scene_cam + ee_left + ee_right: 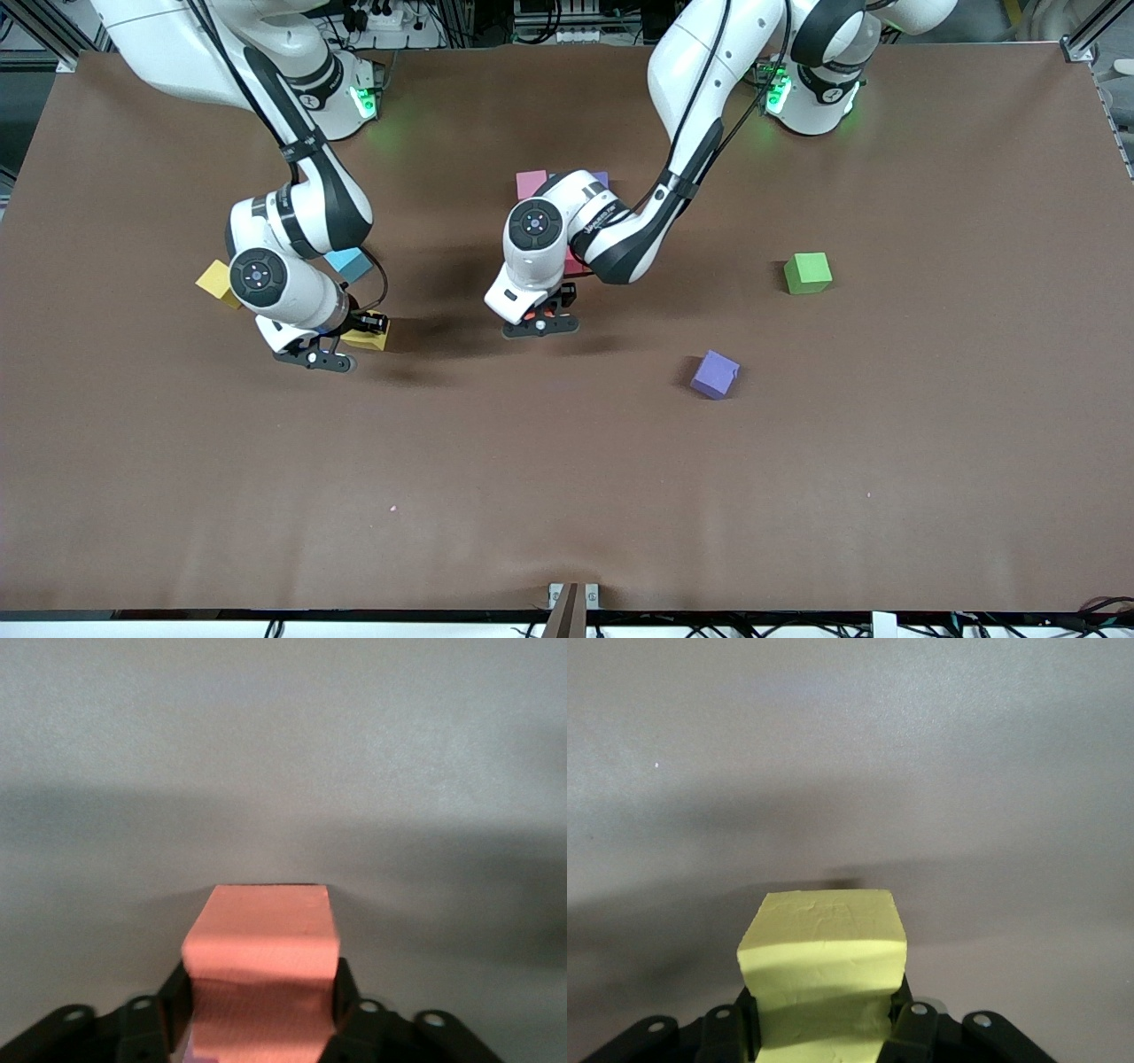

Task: Form number 2 with 11 blocks

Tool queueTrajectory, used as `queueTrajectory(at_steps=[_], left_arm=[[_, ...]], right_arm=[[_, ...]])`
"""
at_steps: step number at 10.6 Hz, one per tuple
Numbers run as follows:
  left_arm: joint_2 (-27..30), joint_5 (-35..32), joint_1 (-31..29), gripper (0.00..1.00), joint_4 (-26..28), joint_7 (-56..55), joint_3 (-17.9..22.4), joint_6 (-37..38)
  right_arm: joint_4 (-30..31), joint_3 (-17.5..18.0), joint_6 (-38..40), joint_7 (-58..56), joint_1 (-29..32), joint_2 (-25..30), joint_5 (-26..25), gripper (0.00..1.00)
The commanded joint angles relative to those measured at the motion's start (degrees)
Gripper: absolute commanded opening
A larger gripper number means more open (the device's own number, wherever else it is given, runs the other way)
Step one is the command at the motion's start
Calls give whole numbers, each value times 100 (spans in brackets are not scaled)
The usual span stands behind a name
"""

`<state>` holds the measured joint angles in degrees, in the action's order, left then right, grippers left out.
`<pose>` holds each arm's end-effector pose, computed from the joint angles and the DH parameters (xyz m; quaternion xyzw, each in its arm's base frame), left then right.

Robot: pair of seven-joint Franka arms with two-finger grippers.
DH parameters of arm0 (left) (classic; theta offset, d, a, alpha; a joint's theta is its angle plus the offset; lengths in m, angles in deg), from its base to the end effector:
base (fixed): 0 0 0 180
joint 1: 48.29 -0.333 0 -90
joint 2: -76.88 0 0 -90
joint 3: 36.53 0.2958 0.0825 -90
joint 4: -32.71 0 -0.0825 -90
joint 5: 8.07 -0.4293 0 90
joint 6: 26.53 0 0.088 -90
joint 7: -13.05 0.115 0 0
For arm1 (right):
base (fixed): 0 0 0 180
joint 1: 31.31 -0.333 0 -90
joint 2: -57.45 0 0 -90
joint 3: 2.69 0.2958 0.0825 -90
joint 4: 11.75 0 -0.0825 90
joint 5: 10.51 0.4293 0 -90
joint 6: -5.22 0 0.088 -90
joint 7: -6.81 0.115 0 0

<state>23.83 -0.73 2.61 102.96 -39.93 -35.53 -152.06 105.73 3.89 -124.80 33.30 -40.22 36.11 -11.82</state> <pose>0.4976 -0.6042 0.1669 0.9970 0.0594 -0.0237 0.0439 0.5770 0.1608 0.1840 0.9930 -0.0899 -0.0750 0.0149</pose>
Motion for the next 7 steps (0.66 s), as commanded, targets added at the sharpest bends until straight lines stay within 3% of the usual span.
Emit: queueTrajectory(at_steps=[1, 4, 5, 7], left_arm=[[-30, 198, 95, 100, 15, 157, 145, -41], [206, 136, 104, 100, 15, 192, 146, 335], [416, 154, 104, 100, 24, 305, 154, 424], [751, 171, 78, 100, 86, 315, 320, 713]], right_arm=[[-6, 36, 108, 102, 12, 147, 8, 55], [-49, 36, 99, 102, 12, 113, 87, 55], [-50, 27, 99, 67, 3, 113, 444, 55], [-84, 27, 99, 110, -102, 113, 562, 55]])
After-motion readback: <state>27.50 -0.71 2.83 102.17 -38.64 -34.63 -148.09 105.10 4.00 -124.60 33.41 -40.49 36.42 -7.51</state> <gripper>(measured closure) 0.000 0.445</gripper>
